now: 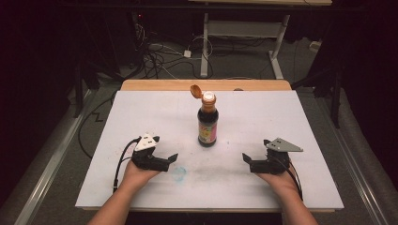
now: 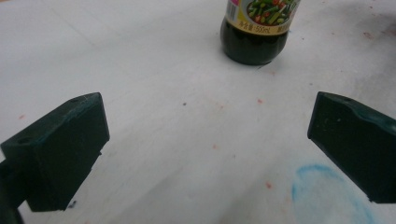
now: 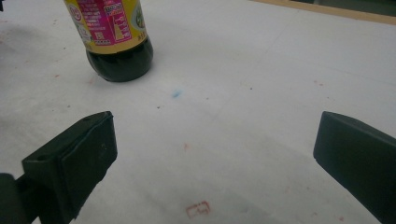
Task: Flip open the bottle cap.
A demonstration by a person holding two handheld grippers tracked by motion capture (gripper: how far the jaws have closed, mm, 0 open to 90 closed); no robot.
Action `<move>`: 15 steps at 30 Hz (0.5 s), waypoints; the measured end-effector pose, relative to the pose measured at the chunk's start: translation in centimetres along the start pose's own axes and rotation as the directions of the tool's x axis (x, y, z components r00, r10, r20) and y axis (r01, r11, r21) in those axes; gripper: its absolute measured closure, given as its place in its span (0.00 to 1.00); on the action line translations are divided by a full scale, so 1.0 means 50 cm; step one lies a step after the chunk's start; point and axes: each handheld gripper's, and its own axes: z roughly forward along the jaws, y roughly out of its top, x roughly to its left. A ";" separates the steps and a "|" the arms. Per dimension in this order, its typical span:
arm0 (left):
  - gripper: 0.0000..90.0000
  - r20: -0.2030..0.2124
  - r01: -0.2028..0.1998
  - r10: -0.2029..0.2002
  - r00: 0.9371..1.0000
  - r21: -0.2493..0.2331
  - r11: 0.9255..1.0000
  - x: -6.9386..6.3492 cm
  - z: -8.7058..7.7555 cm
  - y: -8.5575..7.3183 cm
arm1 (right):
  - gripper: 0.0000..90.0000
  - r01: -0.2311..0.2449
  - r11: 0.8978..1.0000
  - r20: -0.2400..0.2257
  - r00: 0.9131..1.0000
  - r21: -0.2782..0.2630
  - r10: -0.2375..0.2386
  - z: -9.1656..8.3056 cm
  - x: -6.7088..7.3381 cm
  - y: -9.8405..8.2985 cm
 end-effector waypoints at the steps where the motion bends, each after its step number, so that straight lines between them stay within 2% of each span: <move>1: 0.00 -0.004 0.004 -0.004 1.000 -0.003 1.000 0.004 -0.011 0.000 | 0.00 0.000 1.000 0.001 1.000 0.001 0.000 -0.005 0.000 -0.002; 6: 0.00 0.006 -0.009 0.009 1.000 -0.032 0.999 0.010 -0.056 -0.003 | 0.00 0.000 1.000 0.011 1.000 -0.009 0.001 -0.034 0.000 -0.018; 8: 0.00 0.010 -0.032 0.032 0.999 -0.031 0.999 0.009 -0.069 -0.014 | 0.00 -0.004 1.000 0.012 1.000 -0.013 0.004 -0.038 0.000 -0.024; 9: 0.00 0.011 -0.039 0.040 0.999 -0.024 0.999 0.010 -0.071 -0.020 | 0.00 -0.007 1.000 0.013 1.000 -0.010 0.007 -0.038 0.000 -0.027; 11: 0.00 0.011 -0.054 0.054 0.998 -0.041 0.998 0.007 -0.073 -0.021 | 0.00 -0.006 1.000 0.018 1.000 -0.003 0.006 -0.034 0.000 -0.028; 15: 0.00 0.009 -0.043 0.044 0.999 -0.051 0.998 0.009 -0.073 -0.020 | 0.00 -0.007 1.000 0.028 1.000 -0.017 0.007 -0.031 0.005 -0.025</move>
